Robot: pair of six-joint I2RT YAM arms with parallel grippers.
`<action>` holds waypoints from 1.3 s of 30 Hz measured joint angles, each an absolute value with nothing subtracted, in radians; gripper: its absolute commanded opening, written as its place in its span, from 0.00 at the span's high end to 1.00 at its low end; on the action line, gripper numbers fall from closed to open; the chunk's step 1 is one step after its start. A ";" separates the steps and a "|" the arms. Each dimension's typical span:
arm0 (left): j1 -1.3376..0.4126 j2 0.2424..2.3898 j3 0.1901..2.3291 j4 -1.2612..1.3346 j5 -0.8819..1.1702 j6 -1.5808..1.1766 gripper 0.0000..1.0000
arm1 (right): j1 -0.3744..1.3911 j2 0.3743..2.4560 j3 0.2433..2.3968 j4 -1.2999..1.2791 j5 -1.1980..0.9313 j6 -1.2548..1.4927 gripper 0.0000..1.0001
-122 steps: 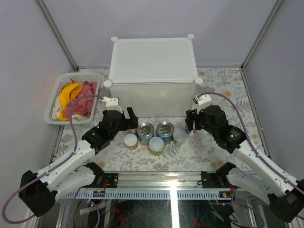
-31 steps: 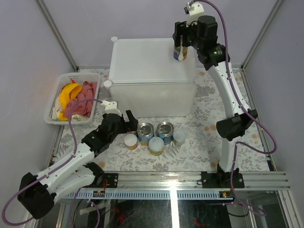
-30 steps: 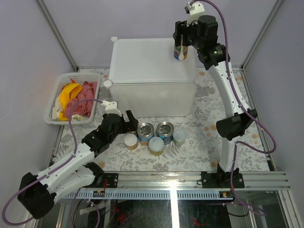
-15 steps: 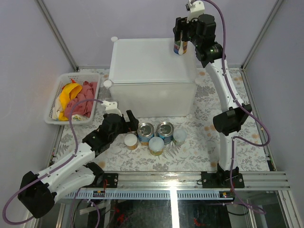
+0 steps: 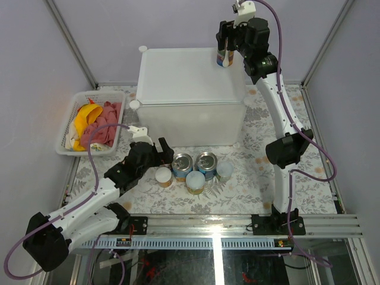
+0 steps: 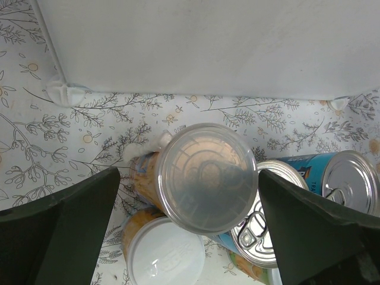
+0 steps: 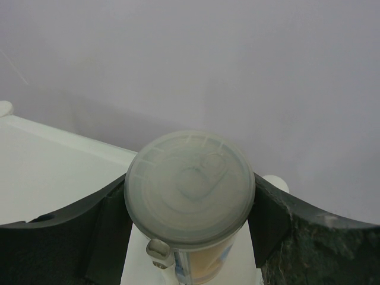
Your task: Place and organize the canned foods onto the counter
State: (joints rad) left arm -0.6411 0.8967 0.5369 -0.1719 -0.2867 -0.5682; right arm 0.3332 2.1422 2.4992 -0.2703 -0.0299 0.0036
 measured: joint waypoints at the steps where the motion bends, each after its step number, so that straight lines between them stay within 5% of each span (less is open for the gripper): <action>1: -0.641 0.897 0.537 -0.171 -0.287 -0.569 0.00 | 0.333 2.142 2.499 -0.270 -0.031 0.003 0.24; 10: -0.641 0.899 0.533 -0.169 -0.278 -0.573 0.00 | 0.332 2.142 2.497 -0.213 -0.044 0.009 0.16; 39: -0.641 0.871 0.530 -0.176 -0.246 -0.633 0.00 | 0.335 1.933 2.282 -0.142 -0.043 0.027 0.14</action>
State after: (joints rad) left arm -0.6411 0.8715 0.5301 -0.1761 -0.2459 -0.6327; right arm 0.3351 1.9331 2.2822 -0.1421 -0.0433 0.0269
